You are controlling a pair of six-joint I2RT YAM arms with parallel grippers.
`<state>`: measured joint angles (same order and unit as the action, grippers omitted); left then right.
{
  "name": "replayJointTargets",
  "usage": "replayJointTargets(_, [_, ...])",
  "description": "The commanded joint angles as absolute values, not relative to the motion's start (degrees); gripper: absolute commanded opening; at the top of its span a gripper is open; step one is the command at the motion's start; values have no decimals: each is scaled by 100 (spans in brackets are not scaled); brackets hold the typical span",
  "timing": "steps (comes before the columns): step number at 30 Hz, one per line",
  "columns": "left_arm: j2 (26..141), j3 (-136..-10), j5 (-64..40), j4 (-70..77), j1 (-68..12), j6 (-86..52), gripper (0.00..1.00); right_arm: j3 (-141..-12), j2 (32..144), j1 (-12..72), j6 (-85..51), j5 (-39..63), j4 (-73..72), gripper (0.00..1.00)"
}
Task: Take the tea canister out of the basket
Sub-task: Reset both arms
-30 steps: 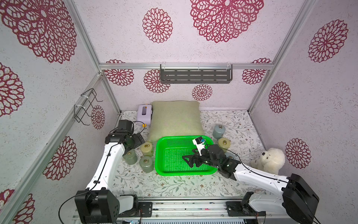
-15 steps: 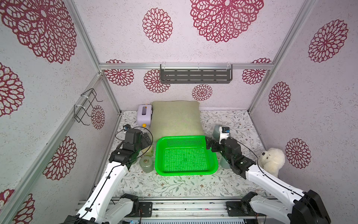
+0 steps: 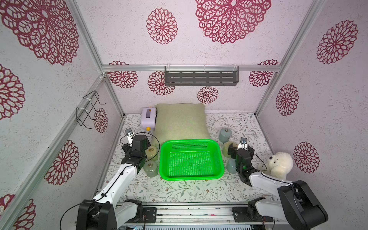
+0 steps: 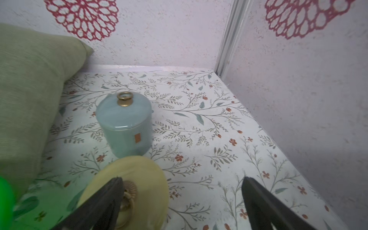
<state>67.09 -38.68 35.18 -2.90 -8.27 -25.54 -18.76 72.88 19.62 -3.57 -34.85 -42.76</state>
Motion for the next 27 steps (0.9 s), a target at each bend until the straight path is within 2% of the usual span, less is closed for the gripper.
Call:
replayJointTargets(1, [7113, -3731, 3710, 633, -507, -2001, 97, -1772, 7457, 1761, 239, -3791, -5814, 99])
replayJointTargets(4, [7391, -3814, 3404, 763, -265, -1908, 98, -1495, 7709, 1385, 265, -3331, -6474, 99])
replayJointTargets(7, [7374, -3415, 3264, 1785, -269, -1397, 97, -1416, 8139, 1082, -23, -3290, -6836, 99])
replayJointTargets(10, [7553, -3024, 3277, 2562, -149, -1242, 97, -1149, 8446, 927, 1, -2776, -7622, 99])
replayJointTargets(15, [8035, -2771, 3278, 3339, -35, -1039, 97, -1346, 8542, 676, -63, -2010, -7266, 99])
replayJointTargets(18, [7997, -2681, 2977, 3533, 76, -1029, 97, -1190, 8730, 454, -139, -1442, -7710, 99])
replayJointTargets(19, [8005, -2660, 3001, 3583, 111, -1028, 97, -1005, 8898, 440, -80, -1380, -8262, 99])
replayJointTargets(22, [8002, -2569, 2749, 3818, 247, -1008, 97, -799, 8859, 378, -180, -1389, -8553, 99])
replayJointTargets(27, [8164, -2304, 2301, 4486, 523, -1115, 97, -821, 8836, 369, -191, -1374, -8484, 99])
